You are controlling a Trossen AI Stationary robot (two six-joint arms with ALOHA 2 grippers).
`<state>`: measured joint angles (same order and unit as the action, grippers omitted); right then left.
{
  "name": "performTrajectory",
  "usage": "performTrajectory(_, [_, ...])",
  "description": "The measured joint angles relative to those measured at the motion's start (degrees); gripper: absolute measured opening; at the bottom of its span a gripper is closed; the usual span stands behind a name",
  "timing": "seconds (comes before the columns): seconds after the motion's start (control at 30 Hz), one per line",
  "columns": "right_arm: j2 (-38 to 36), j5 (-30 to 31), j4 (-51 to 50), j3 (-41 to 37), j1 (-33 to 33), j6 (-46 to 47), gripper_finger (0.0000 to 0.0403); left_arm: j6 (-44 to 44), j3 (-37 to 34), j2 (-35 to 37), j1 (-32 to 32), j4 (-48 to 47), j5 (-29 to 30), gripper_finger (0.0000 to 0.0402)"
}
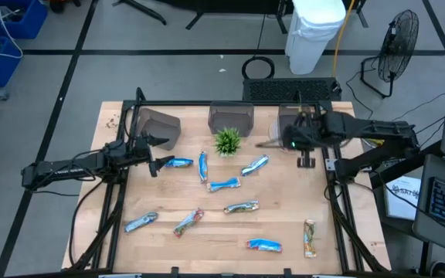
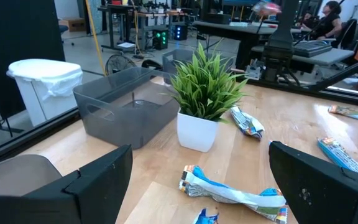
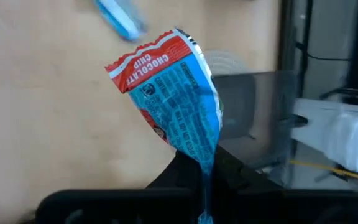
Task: Pick and place Granola Bars by type
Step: Put the red granola bar into the right black bin
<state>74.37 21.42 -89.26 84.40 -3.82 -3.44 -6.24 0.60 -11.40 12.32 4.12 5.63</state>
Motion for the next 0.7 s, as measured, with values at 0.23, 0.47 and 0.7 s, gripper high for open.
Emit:
performTrajectory(0.23, [0.5,-0.3,5.9,0.0,-12.6,-15.7,0.0003,0.0,0.0,0.0,0.0,0.0,0.0,0.0374])
performTrajectory(0.47, [0.5,-0.6,17.2,-2.3,-23.9,-24.7,0.0003,0.0,0.0,0.0,0.0,0.0,0.0,0.0374])
performTrajectory(0.7, [1.1,-1.9,32.0,-14.6,-31.1,-30.0,0.0003,0.0,0.0,0.0,0.0,0.0,0.0,0.0374])
